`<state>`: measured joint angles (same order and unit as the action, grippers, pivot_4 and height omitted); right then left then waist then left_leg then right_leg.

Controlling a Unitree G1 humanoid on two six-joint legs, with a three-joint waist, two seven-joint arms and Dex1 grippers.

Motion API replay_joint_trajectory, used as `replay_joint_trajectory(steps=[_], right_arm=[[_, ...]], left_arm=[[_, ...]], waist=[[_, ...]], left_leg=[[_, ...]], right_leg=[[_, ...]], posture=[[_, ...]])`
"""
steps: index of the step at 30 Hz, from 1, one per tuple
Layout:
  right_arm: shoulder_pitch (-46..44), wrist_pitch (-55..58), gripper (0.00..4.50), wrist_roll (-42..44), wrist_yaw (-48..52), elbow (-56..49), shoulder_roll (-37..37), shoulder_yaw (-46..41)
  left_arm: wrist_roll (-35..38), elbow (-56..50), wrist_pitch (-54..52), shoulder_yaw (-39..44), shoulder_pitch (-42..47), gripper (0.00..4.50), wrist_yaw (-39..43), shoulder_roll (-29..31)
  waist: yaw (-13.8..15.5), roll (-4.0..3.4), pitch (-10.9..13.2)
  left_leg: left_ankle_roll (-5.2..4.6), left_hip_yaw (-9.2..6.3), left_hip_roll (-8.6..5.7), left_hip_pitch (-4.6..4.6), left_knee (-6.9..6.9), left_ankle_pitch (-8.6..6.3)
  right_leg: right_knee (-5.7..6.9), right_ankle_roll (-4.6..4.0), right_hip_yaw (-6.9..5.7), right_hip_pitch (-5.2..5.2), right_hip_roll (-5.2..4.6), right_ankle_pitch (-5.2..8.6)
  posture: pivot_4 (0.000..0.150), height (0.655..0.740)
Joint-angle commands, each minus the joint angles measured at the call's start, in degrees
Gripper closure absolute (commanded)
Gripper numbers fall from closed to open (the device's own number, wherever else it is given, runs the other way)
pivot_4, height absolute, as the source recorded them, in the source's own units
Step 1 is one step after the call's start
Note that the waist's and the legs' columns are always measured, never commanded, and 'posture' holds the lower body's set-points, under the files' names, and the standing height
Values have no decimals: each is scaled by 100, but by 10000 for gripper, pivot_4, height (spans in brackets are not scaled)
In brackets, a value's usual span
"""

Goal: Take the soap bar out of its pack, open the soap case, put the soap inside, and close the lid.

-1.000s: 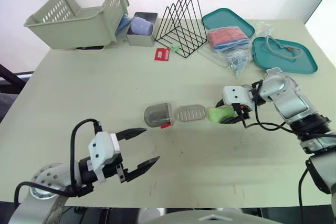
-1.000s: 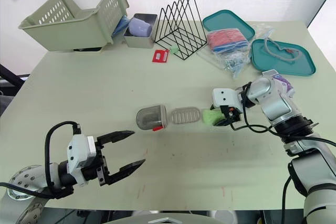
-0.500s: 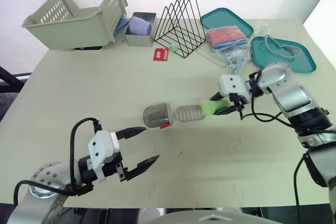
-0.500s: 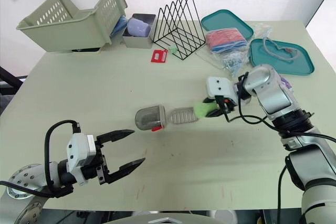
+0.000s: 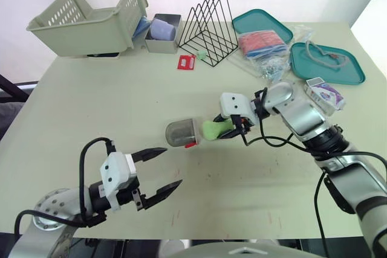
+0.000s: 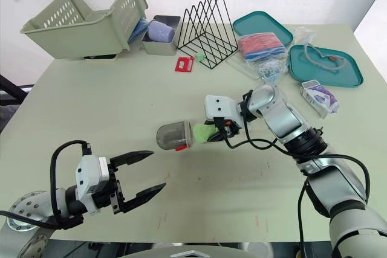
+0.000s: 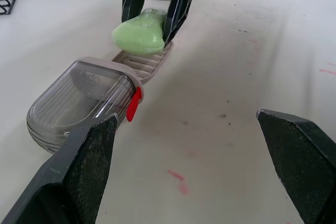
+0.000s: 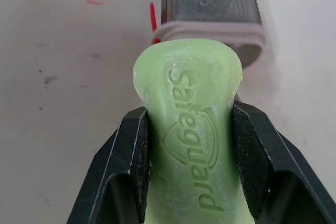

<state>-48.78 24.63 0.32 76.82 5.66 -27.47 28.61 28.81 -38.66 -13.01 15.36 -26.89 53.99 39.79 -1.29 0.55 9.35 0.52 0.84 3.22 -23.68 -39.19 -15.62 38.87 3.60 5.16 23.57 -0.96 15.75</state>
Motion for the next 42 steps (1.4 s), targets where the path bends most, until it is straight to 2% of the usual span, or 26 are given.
replay_joint_trajectory(steps=[1, 13, 15, 17, 18, 19, 29, 36, 42], right_arm=[[-159, -113, 28917, -76, -69, 4, 65, 18], [-206, -457, 28917, -279, -159, 358, 167, 16], [-208, -473, 18326, -272, -172, 380, 188, -20], [-217, -478, 10781, -271, -175, 391, 201, -41], [-220, -459, 3290, -260, -170, 390, 207, -52], [-222, -445, 429, -252, -167, 389, 212, -59], [-165, -307, 429, 126, -135, 214, 54, -498], [1141, -916, 429, 1747, 390, 356, -702, -2426], [2237, -1919, 429, 2300, 768, 830, -997, -3346]], left_arm=[[-3, -12, 176, 80, -30, 0, 22, -16], [-42, 19, 262, 19, -41, 0, -9, -29], [-44, 19, 268, 19, -40, 0, -14, -29], [-44, 16, 266, 16, -33, 0, -22, -27], [-44, 13, 262, 13, -26, 0, -27, -23], [-44, 11, 259, 11, -22, 0, -31, -20], [-35, -21, 187, -23, 57, 0, -73, 11], [-18, 137, 193, 43, 311, 0, 23, 135], [27, 374, 138, 46, 697, 0, 85, 237]], waist=[[-17, 0, 0], [-103, 0, 0], [-105, 0, 0], [-106, 0, 0], [-105, 0, 0], [-104, 0, 0], [-101, 0, 0], [-10, 5, 0], [-88, 2, 1]], left_leg=[[0, 0, 0, 0, 0, 0], [0, -1, 0, 0, 3, 0], [0, -2, 1, 0, 3, 0], [0, -1, 1, 0, 4, 0], [0, -2, 1, 0, 4, 0], [0, -2, 1, 0, 4, 0], [0, -2, 1, 0, 4, 0], [-1, -6, -3, -4, 3, -1], [-1, -1, -1, 3, 5, 0]], right_leg=[[0, 0, 0, 0, 0, 0], [0, 0, 0, 1, 1, 0], [0, 0, 0, 1, 1, 0], [0, 0, 0, 1, 1, 0], [0, 0, 0, 1, 1, 0], [0, 0, 0, 1, 1, 0], [-1, 0, -1, 0, 0, 0], [-8, 0, -8, -5, -4, 0], [-2, 0, 3, -5, 4, 0]], posture=[[1500, 7400], [1500, 7400], [1500, 7400], [1500, 7400], [1500, 7400], [1500, 7400], [1500, 7400], [1500, 7400], [1500, 7400]])
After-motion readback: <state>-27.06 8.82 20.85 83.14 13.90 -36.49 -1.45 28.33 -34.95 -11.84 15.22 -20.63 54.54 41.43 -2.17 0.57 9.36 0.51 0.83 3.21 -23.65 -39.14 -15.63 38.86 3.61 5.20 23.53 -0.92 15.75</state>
